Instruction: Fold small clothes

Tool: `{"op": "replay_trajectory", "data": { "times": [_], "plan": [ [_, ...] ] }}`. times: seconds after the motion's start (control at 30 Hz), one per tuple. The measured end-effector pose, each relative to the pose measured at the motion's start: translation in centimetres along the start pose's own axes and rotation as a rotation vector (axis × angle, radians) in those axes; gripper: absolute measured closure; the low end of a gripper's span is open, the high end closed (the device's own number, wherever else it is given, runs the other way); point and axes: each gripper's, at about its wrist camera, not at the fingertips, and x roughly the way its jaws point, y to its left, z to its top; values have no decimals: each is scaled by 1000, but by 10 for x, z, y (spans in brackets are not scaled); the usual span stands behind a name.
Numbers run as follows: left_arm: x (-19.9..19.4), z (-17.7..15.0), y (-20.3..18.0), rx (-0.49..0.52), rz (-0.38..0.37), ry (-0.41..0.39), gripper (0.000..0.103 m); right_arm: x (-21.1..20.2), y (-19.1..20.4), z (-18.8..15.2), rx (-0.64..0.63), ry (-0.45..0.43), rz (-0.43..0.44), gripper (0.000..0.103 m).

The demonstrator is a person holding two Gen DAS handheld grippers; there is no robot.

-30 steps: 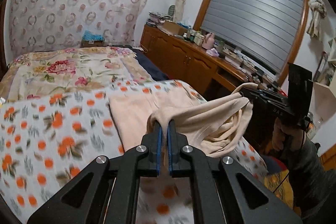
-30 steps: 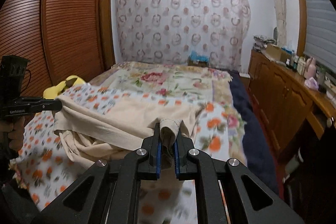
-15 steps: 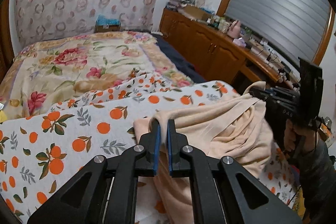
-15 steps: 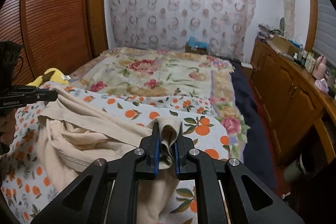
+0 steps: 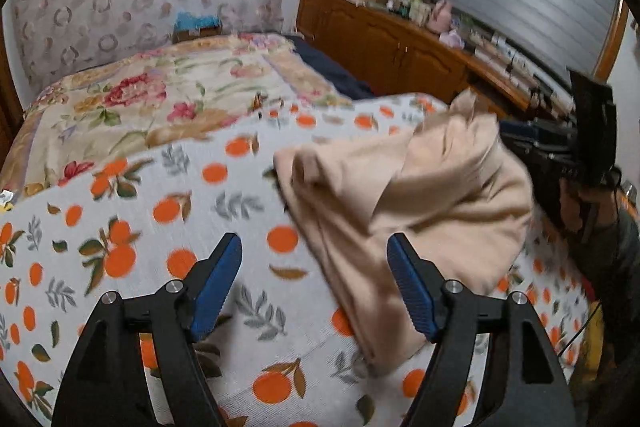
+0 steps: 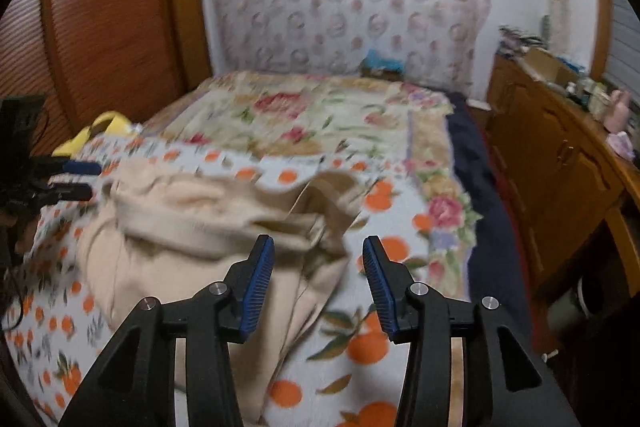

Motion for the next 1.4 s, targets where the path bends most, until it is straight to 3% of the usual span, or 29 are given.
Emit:
{"op": "replay_trajectory", "data": {
  "times": [0.17, 0.3, 0.33, 0.4, 0.43, 0.5, 0.63, 0.67, 0.77, 0.83, 0.87, 1.07, 1.13, 1.2, 1.4],
  "plan": [
    [19, 12, -6, 17, -6, 33, 27, 18, 2, 5, -14, 50, 34, 55],
    [29, 31, -7, 23, 5, 9, 27, 26, -12, 27, -3, 20, 67, 58],
    [31, 39, -7, 24, 2, -2, 27, 28, -17, 32, 9, 7, 83, 74],
    [34, 48, -4, 27, 12, -20, 27, 34, -26, 33, 28, -10, 121, 92],
    [36, 52, -2, 26, 22, -35, 27, 33, -28, 36, 28, -28, 126, 94],
    [38, 61, 6, 8, 49, -63, 27, 34, -35, 40, 41, -53, 110, 94],
    [45, 72, 29, -60, 216, -86, 31, 43, -56, 39, 164, -19, 10, 94],
    [45, 72, 35, -79, 220, -83, 31, 44, -57, 39, 171, -2, -21, 94],
    [42, 68, 39, -79, 210, -82, 31, 43, -52, 38, 161, 28, -121, 84],
    [37, 64, 37, -61, 233, -89, 31, 38, -51, 37, 157, 33, -144, 65],
    [36, 64, 37, -64, 238, -91, 31, 35, -48, 38, 159, 29, -156, 63],
    [25, 69, 45, -108, 212, -125, 30, 17, -25, 32, 162, 6, -61, 54],
    [19, 72, 45, -140, 110, -142, 30, 16, -17, 26, 144, 19, -42, 51],
    [13, 74, 43, -148, 70, -154, 29, 12, -14, 19, 127, 25, -41, 50],
    [6, 68, 34, -126, 61, -158, 27, 13, -17, 11, 138, 63, -22, 50]
  ]
}}
